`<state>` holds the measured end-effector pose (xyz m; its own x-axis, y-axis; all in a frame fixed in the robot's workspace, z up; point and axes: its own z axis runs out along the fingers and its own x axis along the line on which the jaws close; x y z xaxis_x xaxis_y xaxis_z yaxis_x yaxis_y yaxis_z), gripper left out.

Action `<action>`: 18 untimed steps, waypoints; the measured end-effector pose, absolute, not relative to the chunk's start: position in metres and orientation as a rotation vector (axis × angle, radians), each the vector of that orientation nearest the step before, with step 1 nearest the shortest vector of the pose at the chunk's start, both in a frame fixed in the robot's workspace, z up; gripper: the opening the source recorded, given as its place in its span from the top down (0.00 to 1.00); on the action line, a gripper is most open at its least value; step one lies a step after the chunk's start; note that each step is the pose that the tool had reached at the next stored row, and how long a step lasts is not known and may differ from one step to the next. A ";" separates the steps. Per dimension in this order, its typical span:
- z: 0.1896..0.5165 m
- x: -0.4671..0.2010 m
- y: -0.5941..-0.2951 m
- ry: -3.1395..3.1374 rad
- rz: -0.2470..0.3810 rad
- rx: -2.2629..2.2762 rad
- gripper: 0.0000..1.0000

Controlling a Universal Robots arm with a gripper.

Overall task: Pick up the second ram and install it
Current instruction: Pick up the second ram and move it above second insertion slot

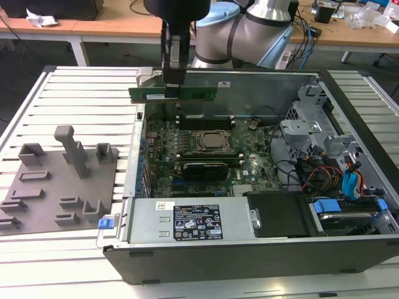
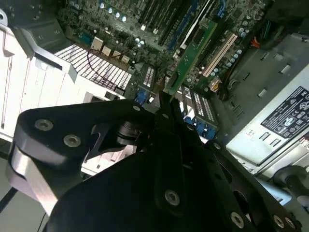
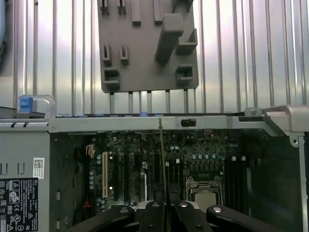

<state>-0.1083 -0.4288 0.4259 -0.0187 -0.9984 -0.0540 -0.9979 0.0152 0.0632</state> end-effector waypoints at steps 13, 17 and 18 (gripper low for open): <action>0.426 -0.066 -0.429 -2.232 -0.135 2.194 0.86; 0.426 -0.054 -0.429 -2.231 -0.136 2.194 0.86; 0.426 -0.048 -0.429 -2.231 -0.137 2.193 0.86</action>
